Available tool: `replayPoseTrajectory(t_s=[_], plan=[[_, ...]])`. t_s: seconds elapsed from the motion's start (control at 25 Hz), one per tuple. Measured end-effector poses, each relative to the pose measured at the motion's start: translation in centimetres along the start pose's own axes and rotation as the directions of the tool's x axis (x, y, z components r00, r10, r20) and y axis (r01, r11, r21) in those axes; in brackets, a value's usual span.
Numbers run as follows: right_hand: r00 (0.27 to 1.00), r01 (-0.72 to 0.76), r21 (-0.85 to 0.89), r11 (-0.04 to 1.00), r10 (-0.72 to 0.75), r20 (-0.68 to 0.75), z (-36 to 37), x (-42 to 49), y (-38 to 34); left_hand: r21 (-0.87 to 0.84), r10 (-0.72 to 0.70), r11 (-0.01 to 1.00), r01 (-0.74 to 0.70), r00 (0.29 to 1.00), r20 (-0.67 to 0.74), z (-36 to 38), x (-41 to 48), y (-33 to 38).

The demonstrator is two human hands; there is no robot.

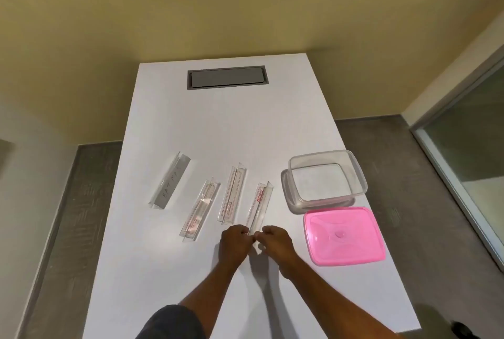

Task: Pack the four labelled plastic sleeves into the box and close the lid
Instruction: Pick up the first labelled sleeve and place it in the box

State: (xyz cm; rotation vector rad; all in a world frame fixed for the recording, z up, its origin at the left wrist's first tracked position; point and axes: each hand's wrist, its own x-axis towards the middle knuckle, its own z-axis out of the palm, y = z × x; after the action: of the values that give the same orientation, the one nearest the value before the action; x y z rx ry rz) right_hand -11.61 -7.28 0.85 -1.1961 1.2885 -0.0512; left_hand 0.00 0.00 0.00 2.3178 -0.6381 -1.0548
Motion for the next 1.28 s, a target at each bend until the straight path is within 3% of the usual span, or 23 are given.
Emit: replayPoseTrajectory(t_s=[0.16, 0.44, 0.68, 0.92, 1.16, 1.28], plan=[[0.999, -0.020, -0.063, 0.998, 0.022, 0.028, -0.5, 1.0, 0.7, -0.021, -0.052, 0.998, 0.051, 0.999, -0.016, 1.5, 0.3, 0.0], [0.998, 0.006, -0.091, 0.996, -0.001, 0.056, -2.7, 2.5, 0.6, -0.064, 0.007, 0.998, -0.011, 0.998, -0.061, 1.7, 0.4, 0.7], [0.998, -0.025, -0.023, 0.999, 0.026, 0.049, -5.0, 3.4, -0.2, -0.255, -0.110, 0.963, 0.089, 0.991, -0.071, 0.1, -0.2, 2.8], [0.993, -0.044, 0.162, 0.986, 0.025, 0.115, -7.4, 3.1, -1.8, -0.543, -0.231, 0.797, 0.265, 0.964, 0.132, -2.7, -0.8, 4.5], [0.962, -0.084, 0.334, 0.939, -0.010, 0.272, -7.8, 1.7, -2.9, -0.604, -0.207, 0.734, 0.310, 0.950, 0.236, -3.5, -2.1, 5.0], [0.959, -0.074, 0.369, 0.927, -0.036, 0.283, -7.4, 1.2, -3.5, -0.605, -0.180, 0.735, 0.306, 0.948, 0.262, -3.7, -2.7, 5.2]])
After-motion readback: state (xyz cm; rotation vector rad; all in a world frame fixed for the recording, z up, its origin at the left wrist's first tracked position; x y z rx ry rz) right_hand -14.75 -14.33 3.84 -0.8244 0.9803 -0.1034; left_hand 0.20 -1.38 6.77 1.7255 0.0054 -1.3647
